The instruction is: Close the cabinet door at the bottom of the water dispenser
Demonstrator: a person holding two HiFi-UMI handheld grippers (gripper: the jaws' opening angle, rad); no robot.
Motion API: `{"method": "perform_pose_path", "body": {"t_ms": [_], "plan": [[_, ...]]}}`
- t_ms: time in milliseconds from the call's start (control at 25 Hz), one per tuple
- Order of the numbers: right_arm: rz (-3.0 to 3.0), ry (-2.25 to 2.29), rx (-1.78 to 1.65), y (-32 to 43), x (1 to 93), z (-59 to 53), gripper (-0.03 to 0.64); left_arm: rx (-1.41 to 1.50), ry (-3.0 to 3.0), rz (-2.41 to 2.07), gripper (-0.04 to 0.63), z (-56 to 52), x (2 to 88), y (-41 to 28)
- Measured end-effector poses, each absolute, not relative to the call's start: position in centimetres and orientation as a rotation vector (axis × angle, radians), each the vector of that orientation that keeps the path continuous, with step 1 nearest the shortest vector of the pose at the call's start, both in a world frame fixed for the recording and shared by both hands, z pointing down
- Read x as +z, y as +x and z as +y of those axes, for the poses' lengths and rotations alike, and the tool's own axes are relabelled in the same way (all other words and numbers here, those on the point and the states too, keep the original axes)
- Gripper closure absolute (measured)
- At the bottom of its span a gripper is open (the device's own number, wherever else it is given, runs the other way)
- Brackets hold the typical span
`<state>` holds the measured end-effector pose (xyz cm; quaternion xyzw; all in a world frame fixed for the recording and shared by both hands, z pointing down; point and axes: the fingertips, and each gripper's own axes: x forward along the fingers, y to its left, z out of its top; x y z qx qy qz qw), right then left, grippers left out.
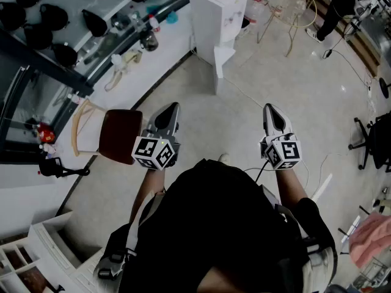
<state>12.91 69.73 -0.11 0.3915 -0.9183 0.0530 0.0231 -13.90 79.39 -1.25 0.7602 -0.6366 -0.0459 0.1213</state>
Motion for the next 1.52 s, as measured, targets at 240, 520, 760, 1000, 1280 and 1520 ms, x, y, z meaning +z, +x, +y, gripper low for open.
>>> {"method": "perform_pose_path", "body": {"t_ms": [240, 520, 760, 1000, 1280, 1520], "plan": [[-2.837, 1.207, 0.164, 12.3, 0.1, 69.7, 0.612, -0.13, 2.225, -1.836, 0.589, 79.4, -1.0, -13.9], [-2.82, 1.201, 0.166, 12.2, 0.8, 69.7, 0.612, -0.103, 2.237, -1.812, 0.589, 79.2, -0.7, -13.3], [-2.878, 1.207, 0.132, 11.8, -0.2, 70.4, 0.593, -0.134, 2.286, -1.749, 0.588, 78.8, -1.4, -12.0], [-2.891, 1.182, 0.033, 12.5, -1.2, 70.7, 0.341, -0.137, 2.281, -1.764, 0.318, 77.7, -1.8, -10.6], [-2.904, 1.167, 0.029, 13.1, -1.3, 70.2, 0.187, -0.021, 2.293, -1.834, 0.159, 76.3, -1.6, -9.2], [-2.932, 1.142, 0.092, 14.7, -0.8, 68.9, 0.16, -0.004, 2.296, -1.848, 0.133, 74.4, -1.7, -7.0]]}}
